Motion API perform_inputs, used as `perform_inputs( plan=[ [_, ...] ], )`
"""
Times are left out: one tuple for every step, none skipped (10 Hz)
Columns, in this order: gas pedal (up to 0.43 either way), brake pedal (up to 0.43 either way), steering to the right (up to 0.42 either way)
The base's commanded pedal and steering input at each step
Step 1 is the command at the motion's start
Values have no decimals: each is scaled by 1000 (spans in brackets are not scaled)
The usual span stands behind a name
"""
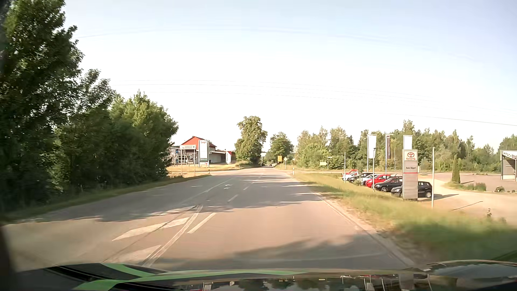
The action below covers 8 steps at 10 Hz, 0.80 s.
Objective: Follow the waypoints while adhering to traffic rules and regulations
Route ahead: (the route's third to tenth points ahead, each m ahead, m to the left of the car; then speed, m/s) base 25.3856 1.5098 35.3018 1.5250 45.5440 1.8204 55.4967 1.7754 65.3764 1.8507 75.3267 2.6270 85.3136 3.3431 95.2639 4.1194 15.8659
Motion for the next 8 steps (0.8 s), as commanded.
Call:
perform_inputs(
  plan=[
    [59,0,-1],
    [59,0,-1],
    [67,0,-1],
    [67,0,-1],
    [67,0,-1],
    [59,0,-1],
    [20,0,-2],
    [20,0,-1]
  ],
)
